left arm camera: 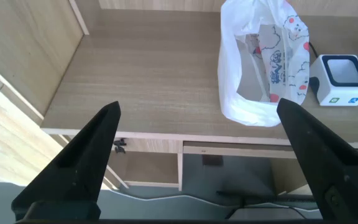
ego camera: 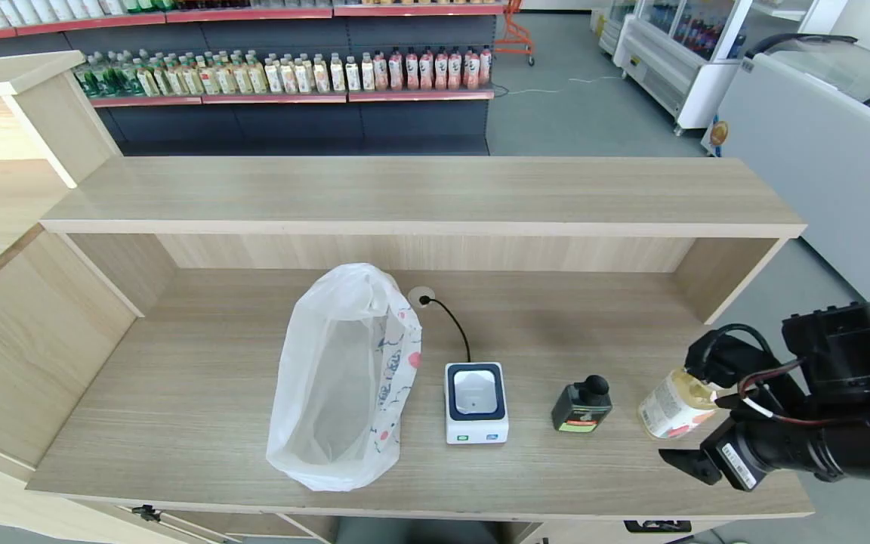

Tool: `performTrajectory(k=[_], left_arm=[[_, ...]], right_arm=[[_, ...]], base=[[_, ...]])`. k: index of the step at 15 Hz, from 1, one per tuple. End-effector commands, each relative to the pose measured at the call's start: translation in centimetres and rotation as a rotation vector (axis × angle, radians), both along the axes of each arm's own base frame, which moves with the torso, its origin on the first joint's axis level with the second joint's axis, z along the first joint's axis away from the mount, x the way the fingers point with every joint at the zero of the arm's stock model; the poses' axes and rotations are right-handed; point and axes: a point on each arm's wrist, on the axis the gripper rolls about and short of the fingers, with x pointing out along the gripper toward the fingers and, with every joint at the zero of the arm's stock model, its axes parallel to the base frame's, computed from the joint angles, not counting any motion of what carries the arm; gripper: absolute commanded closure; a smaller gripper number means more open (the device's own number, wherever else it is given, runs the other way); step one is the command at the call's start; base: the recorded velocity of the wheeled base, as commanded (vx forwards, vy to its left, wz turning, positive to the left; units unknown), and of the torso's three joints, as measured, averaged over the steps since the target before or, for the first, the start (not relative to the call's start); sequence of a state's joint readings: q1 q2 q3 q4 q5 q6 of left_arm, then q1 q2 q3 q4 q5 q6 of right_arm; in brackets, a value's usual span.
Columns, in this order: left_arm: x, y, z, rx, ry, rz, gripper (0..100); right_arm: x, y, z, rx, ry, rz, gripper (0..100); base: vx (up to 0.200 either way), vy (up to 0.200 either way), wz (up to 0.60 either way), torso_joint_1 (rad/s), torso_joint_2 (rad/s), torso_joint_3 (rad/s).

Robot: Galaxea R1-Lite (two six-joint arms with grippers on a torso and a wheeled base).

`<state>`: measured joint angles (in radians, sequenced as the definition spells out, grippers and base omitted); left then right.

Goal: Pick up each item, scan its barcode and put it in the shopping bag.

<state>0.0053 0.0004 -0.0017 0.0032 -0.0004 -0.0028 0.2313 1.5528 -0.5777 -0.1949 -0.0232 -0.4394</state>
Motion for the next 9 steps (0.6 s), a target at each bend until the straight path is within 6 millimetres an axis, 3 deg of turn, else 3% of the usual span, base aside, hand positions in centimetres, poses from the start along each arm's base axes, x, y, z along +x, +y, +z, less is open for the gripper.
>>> performTrajectory(k=[1,9], left_arm=[[0.0,0.0,0.0,0.000,0.000,0.000,0],[0.0,0.0,0.0,0.000,0.000,0.000,0]], right_arm=[[3.0,0.8,-3.1,-0.062,0.046,0.064,0],[5.9,3.4,-6.7,-0.016,0.021,0.188,0]], base=[[0.000,0.000,0.00,0.000,0.00,0.000],[0.000,0.000,0.00,0.000,0.00,0.000]])
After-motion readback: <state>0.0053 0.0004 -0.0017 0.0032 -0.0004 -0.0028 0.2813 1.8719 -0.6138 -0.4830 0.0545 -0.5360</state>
